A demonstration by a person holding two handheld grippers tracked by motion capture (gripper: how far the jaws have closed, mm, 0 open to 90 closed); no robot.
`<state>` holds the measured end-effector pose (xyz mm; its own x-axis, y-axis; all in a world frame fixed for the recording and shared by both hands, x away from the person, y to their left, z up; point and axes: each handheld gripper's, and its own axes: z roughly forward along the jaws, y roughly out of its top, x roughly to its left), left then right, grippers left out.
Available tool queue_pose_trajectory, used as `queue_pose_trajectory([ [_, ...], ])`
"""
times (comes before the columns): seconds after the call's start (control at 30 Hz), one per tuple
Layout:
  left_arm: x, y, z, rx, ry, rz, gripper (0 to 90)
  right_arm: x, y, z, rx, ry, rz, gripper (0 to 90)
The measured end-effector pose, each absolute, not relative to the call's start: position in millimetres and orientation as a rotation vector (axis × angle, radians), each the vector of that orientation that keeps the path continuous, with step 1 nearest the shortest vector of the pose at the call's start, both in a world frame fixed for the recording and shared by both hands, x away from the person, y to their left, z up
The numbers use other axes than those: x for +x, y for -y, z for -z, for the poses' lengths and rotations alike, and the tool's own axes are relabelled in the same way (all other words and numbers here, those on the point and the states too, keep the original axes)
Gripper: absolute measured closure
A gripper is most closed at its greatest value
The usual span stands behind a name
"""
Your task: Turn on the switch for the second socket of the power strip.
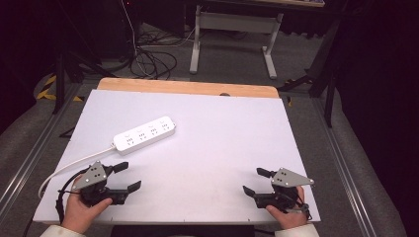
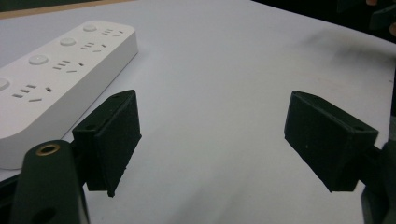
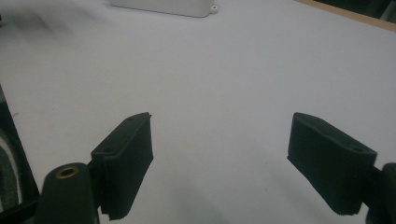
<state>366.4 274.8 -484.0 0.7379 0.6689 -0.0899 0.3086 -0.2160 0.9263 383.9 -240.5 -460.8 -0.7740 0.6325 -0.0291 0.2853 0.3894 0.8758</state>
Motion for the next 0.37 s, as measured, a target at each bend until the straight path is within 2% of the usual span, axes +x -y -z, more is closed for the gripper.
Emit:
queue_pose_trajectory([
  [0.17, 366.7, -278.3, 483.9, 1.785, -0.774, -0.35, 17.1, 383.8, 240.3, 460.8, 0.793, -2.294, -1.345, 22.4],
  [0.37, 365.2, -277.0, 481.6, 1.813, -0.748, -0.42, 16.5, 384.3, 240.5, 461.2, 0.797, -2.296, -1.344, 22.4],
])
